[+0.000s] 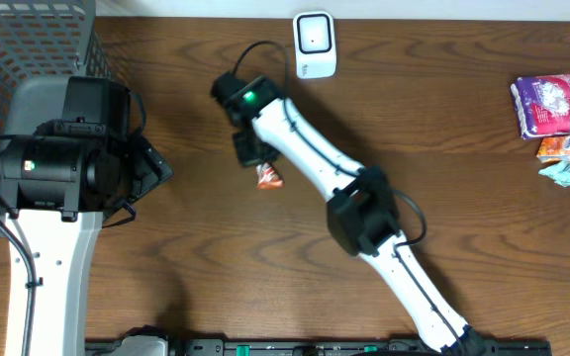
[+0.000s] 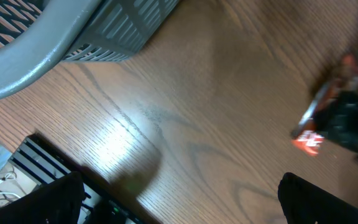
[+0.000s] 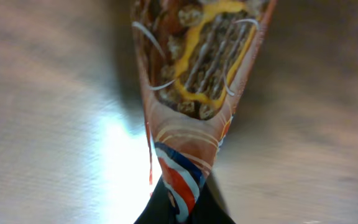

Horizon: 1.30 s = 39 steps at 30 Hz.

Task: Scan the item barcode
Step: 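Lift the TOP bar and hold it beneath the scanner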

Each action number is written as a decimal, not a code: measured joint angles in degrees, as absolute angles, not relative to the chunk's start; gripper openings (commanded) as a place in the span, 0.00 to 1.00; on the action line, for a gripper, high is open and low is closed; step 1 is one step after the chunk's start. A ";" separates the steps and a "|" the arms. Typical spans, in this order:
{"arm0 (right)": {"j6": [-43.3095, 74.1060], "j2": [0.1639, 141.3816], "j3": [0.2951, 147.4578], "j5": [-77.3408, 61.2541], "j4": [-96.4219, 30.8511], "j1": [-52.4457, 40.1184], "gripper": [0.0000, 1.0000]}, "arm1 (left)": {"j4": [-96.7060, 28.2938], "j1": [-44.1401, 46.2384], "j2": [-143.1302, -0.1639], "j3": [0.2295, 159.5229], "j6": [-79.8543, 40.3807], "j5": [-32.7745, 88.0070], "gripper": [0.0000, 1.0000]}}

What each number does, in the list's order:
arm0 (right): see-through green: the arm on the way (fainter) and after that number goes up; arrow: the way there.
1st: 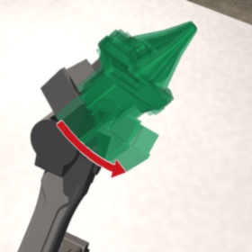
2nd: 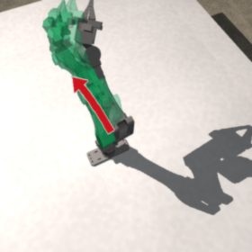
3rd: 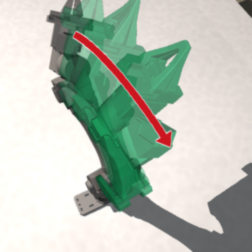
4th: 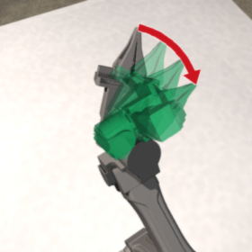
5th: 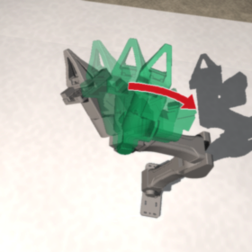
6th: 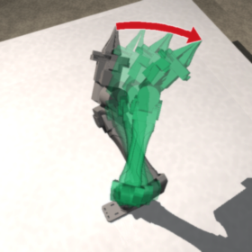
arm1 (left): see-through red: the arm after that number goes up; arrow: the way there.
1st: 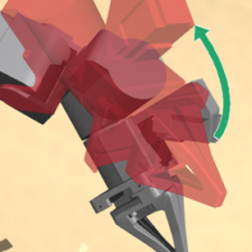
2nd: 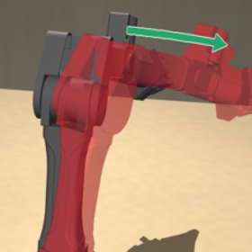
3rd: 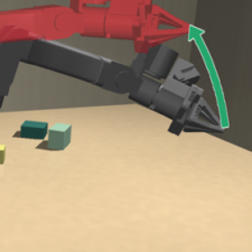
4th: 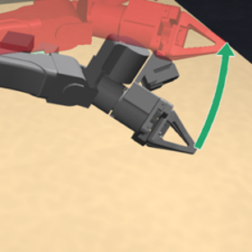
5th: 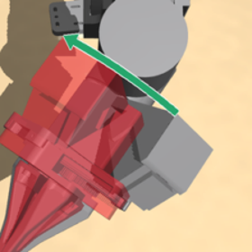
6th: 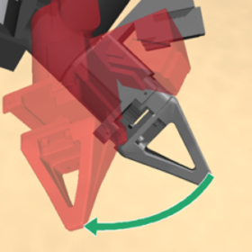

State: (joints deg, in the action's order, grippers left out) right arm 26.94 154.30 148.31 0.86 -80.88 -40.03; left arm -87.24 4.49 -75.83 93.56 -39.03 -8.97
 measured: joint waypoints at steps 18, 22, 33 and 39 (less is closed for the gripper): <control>22.63 137.03 149.08 6.35 -69.04 -25.15 0.01 | -87.24 4.49 -75.83 93.56 -39.03 -8.99 0.99; 21.21 138.63 149.08 6.50 -63.33 -23.79 0.01 | -87.24 4.49 -75.83 93.56 -39.03 -8.99 0.99; 19.90 145.34 149.05 7.09 -48.97 -22.61 0.01 | -87.24 4.49 -75.83 93.56 -39.03 -8.97 0.99; 19.86 148.99 149.05 8.49 -49.23 -22.52 0.01 | -87.24 4.49 -75.83 93.56 -39.03 -8.97 0.99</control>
